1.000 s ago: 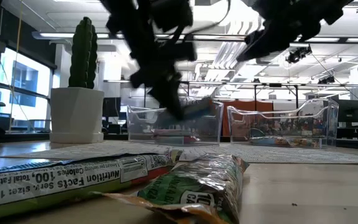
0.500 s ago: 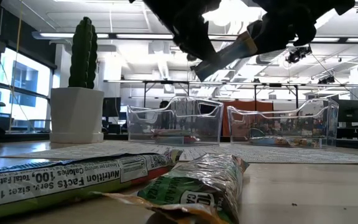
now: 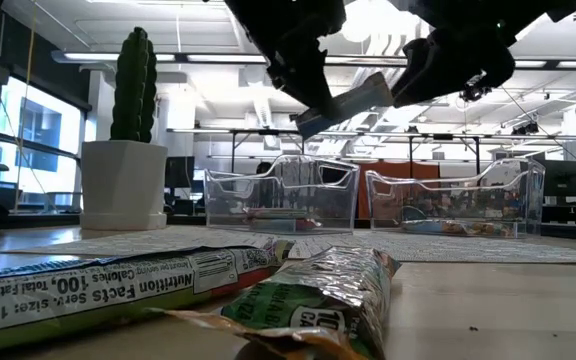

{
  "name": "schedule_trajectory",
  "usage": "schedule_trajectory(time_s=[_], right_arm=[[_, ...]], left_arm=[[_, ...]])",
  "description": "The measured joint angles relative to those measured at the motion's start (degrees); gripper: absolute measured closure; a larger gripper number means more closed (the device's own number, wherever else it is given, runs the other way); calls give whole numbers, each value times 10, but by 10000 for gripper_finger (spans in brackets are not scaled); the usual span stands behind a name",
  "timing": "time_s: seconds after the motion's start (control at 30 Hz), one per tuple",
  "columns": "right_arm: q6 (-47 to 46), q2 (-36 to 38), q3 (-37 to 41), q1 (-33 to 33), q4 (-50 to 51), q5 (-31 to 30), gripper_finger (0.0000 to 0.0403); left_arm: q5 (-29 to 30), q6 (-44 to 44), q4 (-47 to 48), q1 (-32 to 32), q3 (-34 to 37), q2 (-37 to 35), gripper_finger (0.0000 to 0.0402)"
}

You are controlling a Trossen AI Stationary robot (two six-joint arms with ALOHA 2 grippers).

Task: Pick and place Granola Bars by type
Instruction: Put the yellow granola bar into the top right transparent bin

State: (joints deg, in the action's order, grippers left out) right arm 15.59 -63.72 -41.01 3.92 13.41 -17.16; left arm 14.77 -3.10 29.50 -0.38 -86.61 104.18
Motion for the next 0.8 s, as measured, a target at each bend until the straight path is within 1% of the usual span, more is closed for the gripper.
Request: schedule_trajectory(time_s=[0.1,0.27,0.37,0.47,0.67,0.8], right_arm=[[-1,0,0,0,-5,11,242],[-1,0,0,0,-30,10,242],[-1,0,0,0,-53,10,242],[10,0,0,0,-61,12,242],[13,0,0,0,-62,39,243],[13,0,0,0,-73,41,258]], left_arm=[[7,2,-32,0,0,0,348],[2,2,-75,0,0,0,348],[-22,4,-82,0,0,0,348],[-34,6,-92,0,0,0,348],[-35,7,-97,0,0,-1,348],[-40,7,-97,0,0,-1,348]])
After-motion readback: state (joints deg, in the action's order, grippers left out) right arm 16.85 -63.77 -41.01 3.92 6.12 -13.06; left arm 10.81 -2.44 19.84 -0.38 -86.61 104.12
